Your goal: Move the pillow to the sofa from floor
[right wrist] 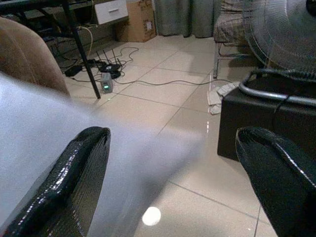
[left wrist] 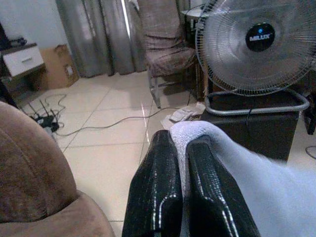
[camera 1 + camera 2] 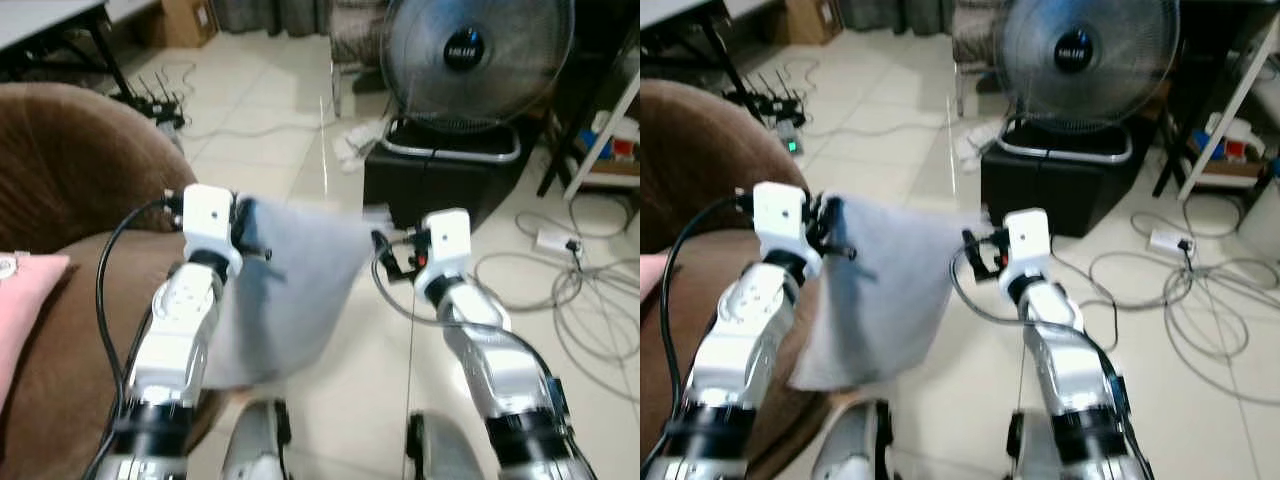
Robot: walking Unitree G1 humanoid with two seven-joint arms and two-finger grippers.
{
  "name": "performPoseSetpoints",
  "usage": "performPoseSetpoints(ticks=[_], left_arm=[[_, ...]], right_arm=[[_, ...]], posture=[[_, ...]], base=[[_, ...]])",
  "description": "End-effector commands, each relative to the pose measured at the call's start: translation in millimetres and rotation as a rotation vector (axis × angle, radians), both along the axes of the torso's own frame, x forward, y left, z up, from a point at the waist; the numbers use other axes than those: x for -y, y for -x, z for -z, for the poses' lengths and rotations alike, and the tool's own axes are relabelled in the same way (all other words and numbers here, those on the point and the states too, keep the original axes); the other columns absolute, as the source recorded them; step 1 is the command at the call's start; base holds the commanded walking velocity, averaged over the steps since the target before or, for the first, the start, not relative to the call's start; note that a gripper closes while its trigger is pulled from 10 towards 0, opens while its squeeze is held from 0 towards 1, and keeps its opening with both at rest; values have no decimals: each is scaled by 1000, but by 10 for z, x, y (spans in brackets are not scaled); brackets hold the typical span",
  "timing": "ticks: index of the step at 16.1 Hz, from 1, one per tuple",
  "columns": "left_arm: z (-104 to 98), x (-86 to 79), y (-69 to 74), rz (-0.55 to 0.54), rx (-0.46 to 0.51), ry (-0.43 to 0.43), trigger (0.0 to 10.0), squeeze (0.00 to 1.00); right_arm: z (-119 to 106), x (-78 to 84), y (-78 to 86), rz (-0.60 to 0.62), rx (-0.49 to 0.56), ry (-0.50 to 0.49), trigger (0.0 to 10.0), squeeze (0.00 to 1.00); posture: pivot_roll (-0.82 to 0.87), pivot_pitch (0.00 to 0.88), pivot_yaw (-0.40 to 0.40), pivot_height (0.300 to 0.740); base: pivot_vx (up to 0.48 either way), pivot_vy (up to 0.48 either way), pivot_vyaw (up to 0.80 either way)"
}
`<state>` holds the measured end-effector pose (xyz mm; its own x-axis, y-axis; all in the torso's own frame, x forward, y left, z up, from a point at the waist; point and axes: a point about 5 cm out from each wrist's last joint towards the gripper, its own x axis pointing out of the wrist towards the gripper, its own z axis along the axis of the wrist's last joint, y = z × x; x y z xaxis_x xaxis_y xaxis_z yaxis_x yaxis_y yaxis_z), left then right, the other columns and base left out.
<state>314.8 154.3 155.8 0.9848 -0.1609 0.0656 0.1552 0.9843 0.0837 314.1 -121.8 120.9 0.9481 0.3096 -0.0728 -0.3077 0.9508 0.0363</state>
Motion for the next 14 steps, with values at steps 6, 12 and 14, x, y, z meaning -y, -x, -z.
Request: performPoseSetpoints(ticks=[6,12,14], left_arm=[[-322,-163,5,-127,124,-61,10000,0],[-387,-51,20,-66,144,-153,10000,0],[-425,-35,13,-58,155,-149,10000,0]], right_arm=[[-143,-79,-134,-26,27,-45,10000,0],[-202,-111,-185,-23,34,-49,10000,0],[-211,-91,-193,-26,39,-36,10000,0]], posture=[[71,0,22,717],[72,0,26,740],[71,0,29,740]], base=[[0,0,0],[0,0,0],[0,0,0]])
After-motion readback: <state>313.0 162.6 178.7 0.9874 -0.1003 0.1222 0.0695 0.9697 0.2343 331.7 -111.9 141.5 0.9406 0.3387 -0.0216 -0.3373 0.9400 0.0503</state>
